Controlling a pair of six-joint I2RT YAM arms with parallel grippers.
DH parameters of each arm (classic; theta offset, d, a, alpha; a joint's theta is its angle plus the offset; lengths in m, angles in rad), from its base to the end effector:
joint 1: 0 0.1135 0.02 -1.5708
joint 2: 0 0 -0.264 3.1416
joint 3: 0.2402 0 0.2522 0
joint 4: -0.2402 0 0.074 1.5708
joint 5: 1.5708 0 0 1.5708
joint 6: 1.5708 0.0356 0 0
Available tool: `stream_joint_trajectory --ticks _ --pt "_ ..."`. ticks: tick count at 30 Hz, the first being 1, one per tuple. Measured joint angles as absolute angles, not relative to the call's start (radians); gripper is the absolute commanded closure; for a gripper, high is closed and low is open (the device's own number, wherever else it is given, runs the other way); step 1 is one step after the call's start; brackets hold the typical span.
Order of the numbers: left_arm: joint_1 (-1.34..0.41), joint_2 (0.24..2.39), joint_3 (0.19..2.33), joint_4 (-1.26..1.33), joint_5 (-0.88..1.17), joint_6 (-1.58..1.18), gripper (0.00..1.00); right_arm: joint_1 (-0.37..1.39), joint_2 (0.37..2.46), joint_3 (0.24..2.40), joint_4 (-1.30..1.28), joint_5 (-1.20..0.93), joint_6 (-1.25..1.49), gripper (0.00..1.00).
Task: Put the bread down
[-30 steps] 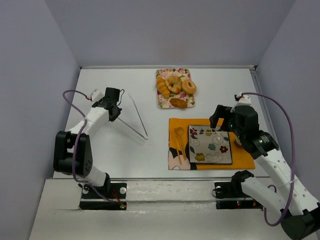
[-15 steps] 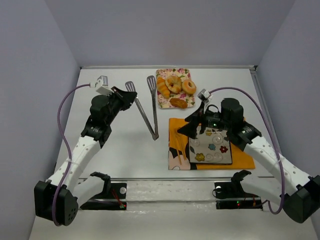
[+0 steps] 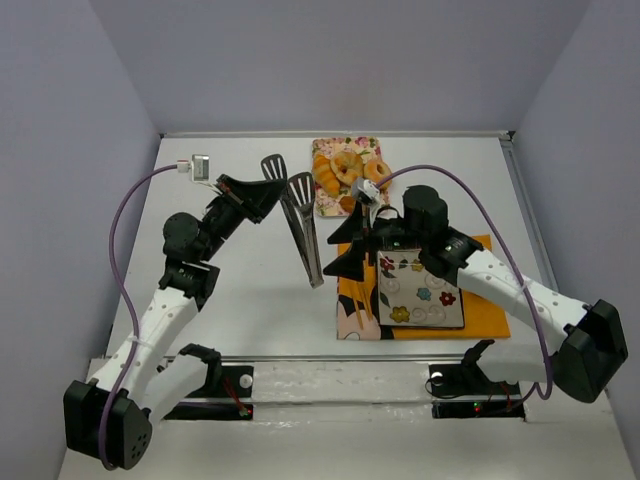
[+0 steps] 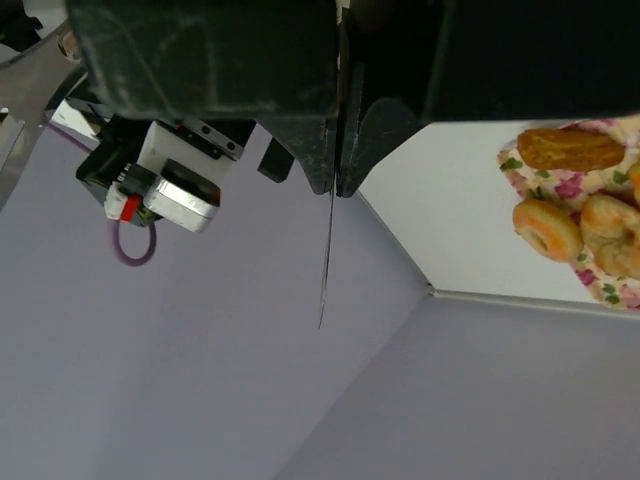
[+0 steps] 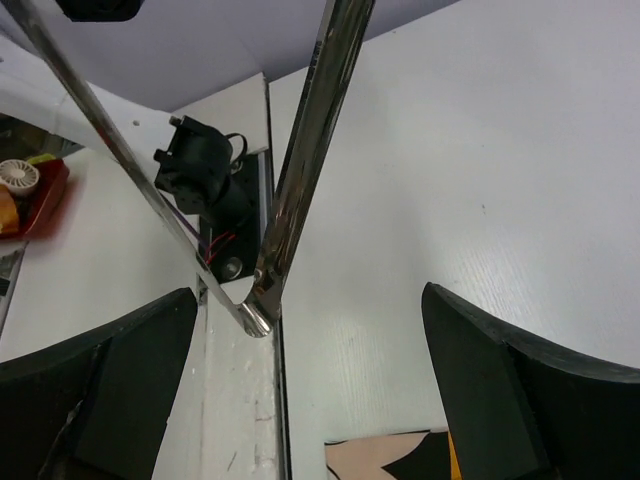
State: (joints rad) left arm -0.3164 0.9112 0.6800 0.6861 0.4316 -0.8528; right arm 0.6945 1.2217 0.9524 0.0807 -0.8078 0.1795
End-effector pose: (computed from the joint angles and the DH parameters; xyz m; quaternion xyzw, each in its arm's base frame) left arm 0.1911 -0.0782 0.3711 0.0381 0.5468 -0.5519 0.6285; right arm 0.1976 0.1981 0.3358 -0.4227 0.6214 0.5224 0.4029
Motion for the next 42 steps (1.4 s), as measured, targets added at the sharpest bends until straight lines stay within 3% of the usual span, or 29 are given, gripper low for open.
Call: stream_joint_trajectory --ticks 25,28,30,38,42 --pt "-0.384 0.929 0.628 0.914 0.458 -0.915 0.94 0.787 1.450 1.052 0.539 -1.003 0.511 0.04" --pt "-0.387 0.929 0.628 0.928 0.456 -0.914 0.94 0.787 1.460 1.056 0.577 -1.017 0.550 0.13" --pt "-0.387 0.929 0.628 0.936 0.455 -0.915 0.94 0.787 1.461 1.058 0.592 -1.023 0.569 0.25" --pt "-0.396 0.926 0.621 0.962 0.447 -0.923 0.94 0.786 1.465 1.060 0.591 -1.019 0.596 0.46" --pt "-0.398 0.925 0.622 0.952 0.447 -0.923 0.73 0.786 1.466 1.060 0.580 -1.009 0.600 0.47"
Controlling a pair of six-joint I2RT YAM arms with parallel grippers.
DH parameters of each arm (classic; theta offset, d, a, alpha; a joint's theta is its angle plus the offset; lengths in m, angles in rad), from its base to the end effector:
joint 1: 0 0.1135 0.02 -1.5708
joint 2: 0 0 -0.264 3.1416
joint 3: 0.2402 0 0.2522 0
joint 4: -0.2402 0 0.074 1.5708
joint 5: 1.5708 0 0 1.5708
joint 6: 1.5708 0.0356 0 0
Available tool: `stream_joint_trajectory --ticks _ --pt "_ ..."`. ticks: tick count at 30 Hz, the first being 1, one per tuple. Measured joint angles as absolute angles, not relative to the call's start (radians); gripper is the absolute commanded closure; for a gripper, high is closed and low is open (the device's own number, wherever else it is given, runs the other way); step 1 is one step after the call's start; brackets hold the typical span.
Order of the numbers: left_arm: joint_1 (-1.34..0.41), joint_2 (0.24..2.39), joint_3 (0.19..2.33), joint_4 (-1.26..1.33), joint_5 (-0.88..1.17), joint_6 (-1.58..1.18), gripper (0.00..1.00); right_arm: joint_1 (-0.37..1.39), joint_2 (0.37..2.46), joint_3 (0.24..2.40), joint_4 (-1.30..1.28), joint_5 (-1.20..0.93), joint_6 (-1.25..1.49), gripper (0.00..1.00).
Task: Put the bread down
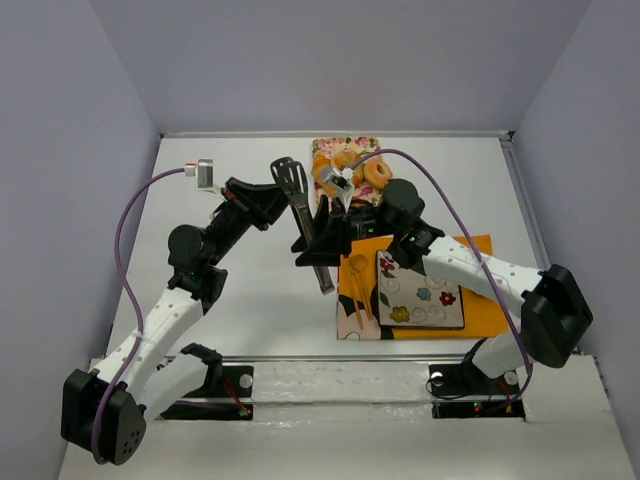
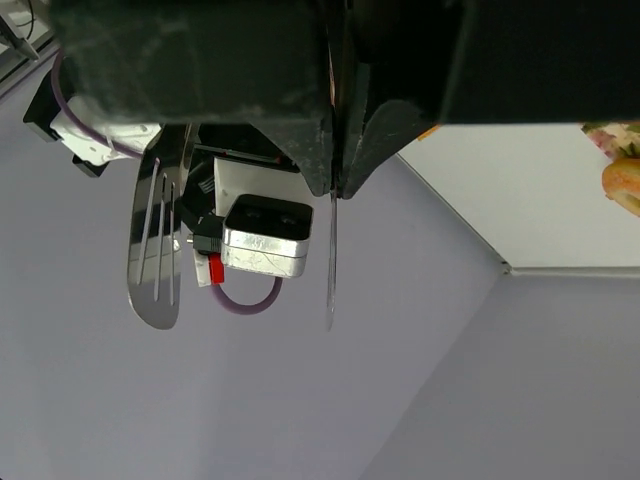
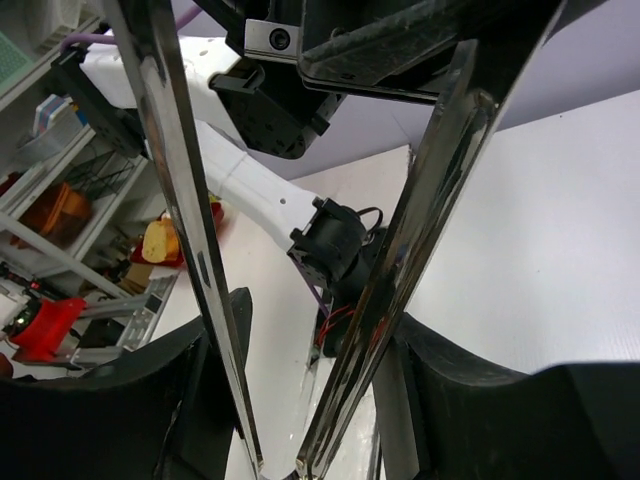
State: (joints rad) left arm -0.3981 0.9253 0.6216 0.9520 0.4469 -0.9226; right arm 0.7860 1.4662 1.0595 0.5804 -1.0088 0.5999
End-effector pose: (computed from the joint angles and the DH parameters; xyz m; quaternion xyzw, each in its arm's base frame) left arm 0.1760 -0.0907 0.3724 0.0791 0.4706 -0.6135 0.6292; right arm 0.2138 0.2567 0.3503 -0.4208 0.5262 0.6674 0.3172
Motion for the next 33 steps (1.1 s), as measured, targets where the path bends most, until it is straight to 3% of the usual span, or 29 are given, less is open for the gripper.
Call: stream_joint_trajectory --ticks 4,7,8,13,15,24,33 --pt "-0.398 0.939 0.624 0.926 0.448 -0.919 0.51 0.786 1.466 1.060 0.567 -1.002 0.598 0.47" --pt "-0.398 0.950 0.624 0.902 0.445 -0.916 0.44 0.787 1.466 1.065 0.551 -0.993 0.593 0.48" --pt "-0.398 0.950 0.624 0.891 0.442 -0.915 0.35 0.787 1.461 1.065 0.537 -0.981 0.588 0.47" --pt "-0.398 0.940 0.624 0.839 0.426 -0.904 0.15 0.787 1.389 1.066 0.418 -0.891 0.523 0.48" --pt "-0.398 0.921 0.624 0.801 0.404 -0.896 0.02 0.787 1.343 1.070 0.331 -0.808 0.487 0.49" --pt "-0.397 0.815 0.626 0.471 0.236 -0.800 0.01 0.668 1.229 1.129 0.034 -0.492 0.430 0.55" --pt "-0.397 0.761 0.686 0.097 -0.051 -0.719 0.01 0.575 1.256 1.245 -0.308 -0.190 0.374 0.50"
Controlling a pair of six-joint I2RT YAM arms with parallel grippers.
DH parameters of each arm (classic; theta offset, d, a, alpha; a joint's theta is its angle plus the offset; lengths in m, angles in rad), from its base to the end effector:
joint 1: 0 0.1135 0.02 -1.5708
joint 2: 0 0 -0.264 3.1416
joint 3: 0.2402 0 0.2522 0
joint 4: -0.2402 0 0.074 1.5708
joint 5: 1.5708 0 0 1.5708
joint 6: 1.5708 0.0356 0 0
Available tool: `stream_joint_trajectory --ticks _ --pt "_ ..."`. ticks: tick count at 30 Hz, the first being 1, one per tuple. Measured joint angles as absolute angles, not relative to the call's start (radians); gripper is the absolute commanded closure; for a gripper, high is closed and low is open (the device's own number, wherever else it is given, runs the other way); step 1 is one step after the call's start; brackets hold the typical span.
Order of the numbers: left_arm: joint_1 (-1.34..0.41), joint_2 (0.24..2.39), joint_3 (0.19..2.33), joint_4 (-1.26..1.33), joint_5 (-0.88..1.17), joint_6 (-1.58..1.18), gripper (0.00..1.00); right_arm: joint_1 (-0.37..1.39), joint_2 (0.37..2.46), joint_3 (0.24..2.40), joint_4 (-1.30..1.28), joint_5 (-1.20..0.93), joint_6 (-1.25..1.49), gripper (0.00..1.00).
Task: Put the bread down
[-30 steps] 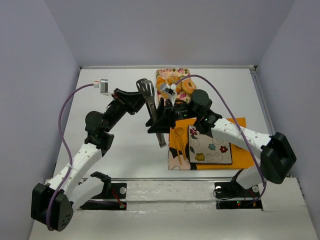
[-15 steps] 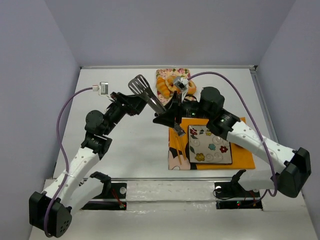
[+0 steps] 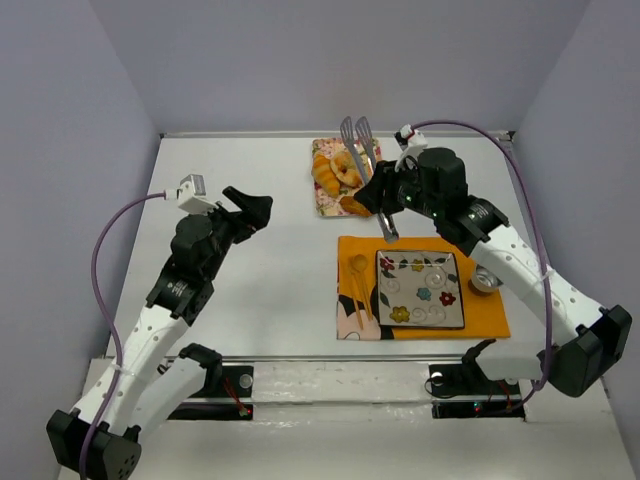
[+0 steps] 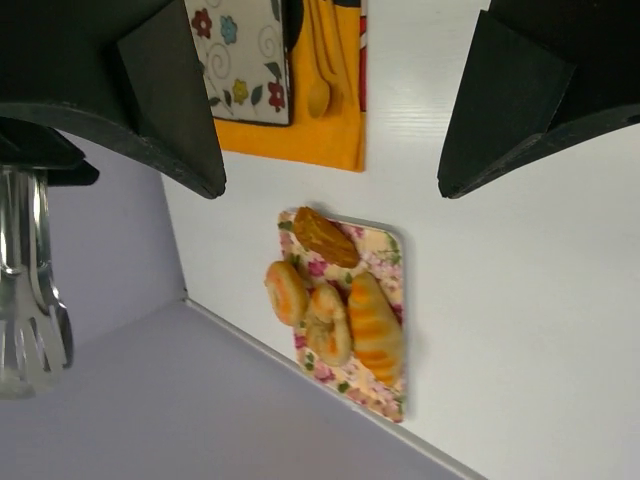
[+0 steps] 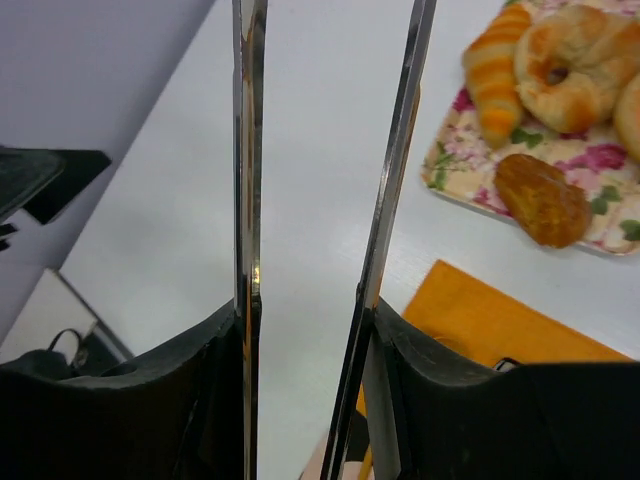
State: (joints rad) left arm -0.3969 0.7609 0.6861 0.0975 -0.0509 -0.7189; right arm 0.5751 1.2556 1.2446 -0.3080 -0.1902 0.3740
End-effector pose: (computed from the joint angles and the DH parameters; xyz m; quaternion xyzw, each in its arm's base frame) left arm 0.1732 -0.0707 0.3396 -0.1300 0.6869 -0.3634 0.6159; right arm 0.2374 0.1619 0.3876 -0.1363 0.7971 0.3349 0.4836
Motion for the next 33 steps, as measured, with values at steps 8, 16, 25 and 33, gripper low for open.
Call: stream_joint_trajectory --ticks 8,16,25,33 --pt "-0.395 0.892 0.802 -0.073 -0.226 -0.709 0.01 0.535 1.367 1.348 -0.529 0.036 0.305 0.46" --pt "-0.395 1.082 0.854 -0.141 -0.243 -0.687 0.01 0.462 1.563 1.445 -0.712 0.073 0.101 0.42" --pt "-0.392 1.125 0.871 -0.141 -0.236 -0.659 0.01 0.446 1.755 1.597 -0.828 0.123 -0.093 0.27" --pt "-0.391 1.126 0.871 -0.139 -0.237 -0.644 0.01 0.419 1.824 1.682 -0.879 0.174 -0.143 0.24"
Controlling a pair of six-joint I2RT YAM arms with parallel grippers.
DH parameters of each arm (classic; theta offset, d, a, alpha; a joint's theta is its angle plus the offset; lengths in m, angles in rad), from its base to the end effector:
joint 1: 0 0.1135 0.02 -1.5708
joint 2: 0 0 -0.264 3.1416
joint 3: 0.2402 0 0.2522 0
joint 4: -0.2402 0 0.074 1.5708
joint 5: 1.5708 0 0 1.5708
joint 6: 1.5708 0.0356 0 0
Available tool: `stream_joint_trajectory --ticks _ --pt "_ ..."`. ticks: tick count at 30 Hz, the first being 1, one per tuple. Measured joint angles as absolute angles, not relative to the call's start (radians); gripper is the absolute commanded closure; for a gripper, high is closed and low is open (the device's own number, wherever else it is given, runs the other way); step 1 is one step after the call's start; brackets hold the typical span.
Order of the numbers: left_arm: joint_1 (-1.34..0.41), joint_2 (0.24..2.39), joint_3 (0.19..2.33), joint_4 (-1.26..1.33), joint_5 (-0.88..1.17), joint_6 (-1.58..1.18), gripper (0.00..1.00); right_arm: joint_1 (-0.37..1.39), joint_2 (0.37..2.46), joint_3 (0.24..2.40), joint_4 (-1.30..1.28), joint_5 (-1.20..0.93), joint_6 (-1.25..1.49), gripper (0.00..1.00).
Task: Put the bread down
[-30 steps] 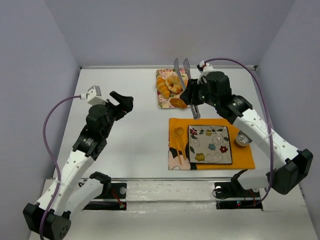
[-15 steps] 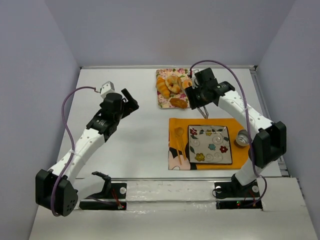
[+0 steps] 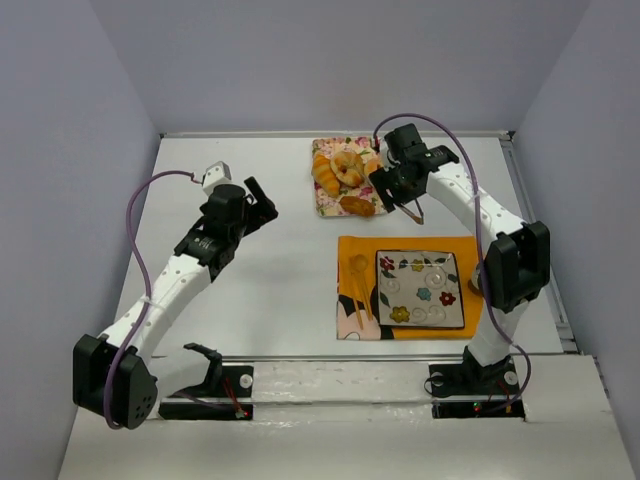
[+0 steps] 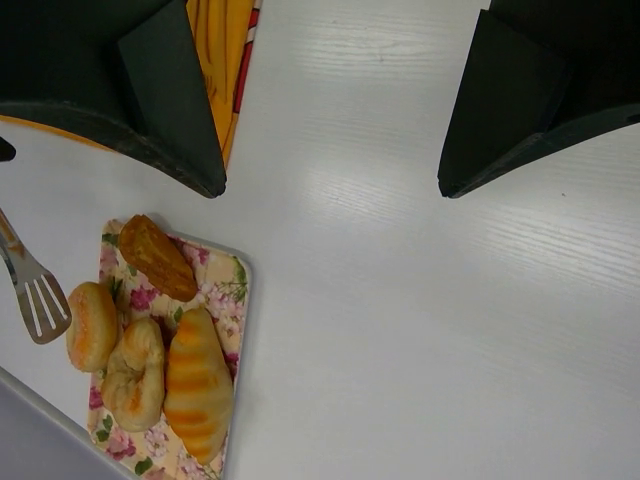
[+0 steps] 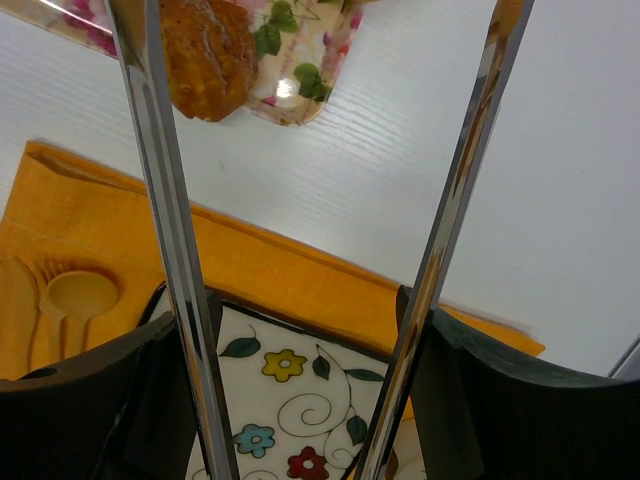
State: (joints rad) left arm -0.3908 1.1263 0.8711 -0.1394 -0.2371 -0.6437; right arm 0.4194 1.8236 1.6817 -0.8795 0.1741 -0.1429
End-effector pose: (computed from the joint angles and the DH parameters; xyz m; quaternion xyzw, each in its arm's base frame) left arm 0.2426 -0.0909 0.3063 -0.1693 0.8113 -0.1869 0.5275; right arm 0.3623 0.1548 0.3008 -0.2434 0.9278 -0.0456 0.2792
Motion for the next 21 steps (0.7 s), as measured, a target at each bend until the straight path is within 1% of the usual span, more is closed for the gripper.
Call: stream_joint_trajectory --ticks 10,21 --pt "-0.391 1.157 0.871 -0.139 -0.236 -0.632 0.01 0.400 1.924 1.747 -0.928 0.199 -0.171 0.24" --pt "-0.391 1.171 0.871 -0.138 -0.232 -0.628 0.01 0.400 1.998 1.821 -0.971 0.225 -0.202 0.27"
